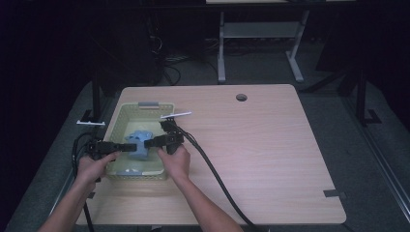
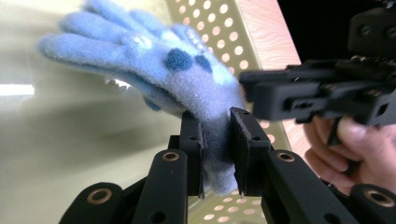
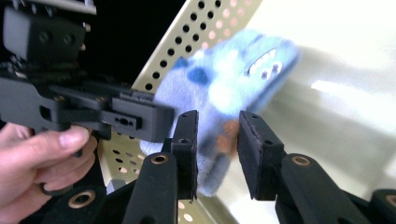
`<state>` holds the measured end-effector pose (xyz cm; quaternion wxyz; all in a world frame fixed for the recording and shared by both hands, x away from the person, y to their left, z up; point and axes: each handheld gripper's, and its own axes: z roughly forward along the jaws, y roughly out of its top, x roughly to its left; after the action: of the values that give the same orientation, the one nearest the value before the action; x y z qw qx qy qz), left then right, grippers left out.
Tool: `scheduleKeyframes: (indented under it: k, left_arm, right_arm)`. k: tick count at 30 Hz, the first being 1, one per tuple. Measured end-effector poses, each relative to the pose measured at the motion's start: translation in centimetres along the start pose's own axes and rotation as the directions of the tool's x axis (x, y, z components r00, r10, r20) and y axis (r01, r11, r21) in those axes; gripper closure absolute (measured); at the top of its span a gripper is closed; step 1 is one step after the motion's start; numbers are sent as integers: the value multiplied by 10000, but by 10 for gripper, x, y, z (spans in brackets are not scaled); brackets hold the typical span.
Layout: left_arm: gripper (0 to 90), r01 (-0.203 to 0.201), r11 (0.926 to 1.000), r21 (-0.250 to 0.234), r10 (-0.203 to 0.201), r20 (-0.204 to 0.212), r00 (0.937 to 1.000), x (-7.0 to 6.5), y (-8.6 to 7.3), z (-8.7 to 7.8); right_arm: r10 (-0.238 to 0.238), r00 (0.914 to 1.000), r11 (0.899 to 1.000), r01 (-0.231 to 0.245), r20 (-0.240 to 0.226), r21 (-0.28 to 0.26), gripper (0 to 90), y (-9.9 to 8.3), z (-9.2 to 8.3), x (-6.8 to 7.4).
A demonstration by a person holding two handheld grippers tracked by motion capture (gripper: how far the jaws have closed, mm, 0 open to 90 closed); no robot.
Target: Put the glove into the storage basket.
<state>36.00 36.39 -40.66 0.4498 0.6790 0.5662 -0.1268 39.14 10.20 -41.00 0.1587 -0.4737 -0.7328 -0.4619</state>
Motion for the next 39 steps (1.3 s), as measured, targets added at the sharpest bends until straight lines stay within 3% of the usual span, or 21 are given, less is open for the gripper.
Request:
scheduleKeyframes:
  k: [5, 7, 11, 12, 14, 16, 23, 26, 28, 30, 34, 39]
  left_arm:
    - [753, -45, 9983, 587, 93, -810, 9967, 1, -1, 8]
    - [752, -311, 9956, 882, 424, -1290, 9907, -2, 1, 10]
    - [749, -167, 9913, 1305, 397, -1756, 9837, -6, 4, 18]
    - [747, -255, 9886, 1482, 547, -1965, 9790, -6, 5, 20]
    - [743, -203, 9840, 1770, 574, -2069, 9767, -6, 5, 22]
    - [737, -188, 9812, 1920, 658, -2415, 9682, -8, 4, 25]
    - [675, 53, 9710, 2391, 714, -3114, 9476, -8, 8, 30]
    - [633, 291, 9708, 2381, 536, -3333, 9413, -8, 9, 31]
    - [601, 261, 9688, 2463, 627, -3458, 9362, -6, 9, 30]
    - [553, 255, 9749, 2213, 550, -3500, 9351, -7, 9, 28]
    - [552, 163, 9829, 1835, 535, -3692, 9278, -7, 9, 23]
    - [548, -161, 9956, 927, 491, -3659, 9294, -13, 14, 13]
  right_arm:
    - [3, 10000, 9997, -2, 36, -237, 675, 4, -9, 0]
    - [-47, 10000, 9995, 47, 5, -307, 671, 5, -11, 0]
    - [-90, 9999, 9992, 86, -105, -394, 671, 7, -15, 0]
    - [-95, 9999, 9992, 91, -102, -392, 671, 7, -16, 0]
    - [-50, 9999, 9991, 43, -163, -424, 668, 7, -19, 0]
    - [-81, 9997, 9990, 70, -236, -435, 662, 7, -21, -1]
    - [-67, 9990, 9978, 37, -439, -661, 648, 7, -32, -4]
    - [-20, 9990, 9973, -14, -457, -739, 649, 6, -37, -6]
    - [7, 9990, 9967, -44, -453, -817, 649, 6, -40, -6]
    - [-55, 9989, 9965, 15, -468, -840, 649, 5, -43, -7]
    - [31, 9983, 9960, -83, -590, -888, 638, 5, -47, -9]
    - [93, 9977, 9956, -155, -676, -923, 627, 3, -51, -13]
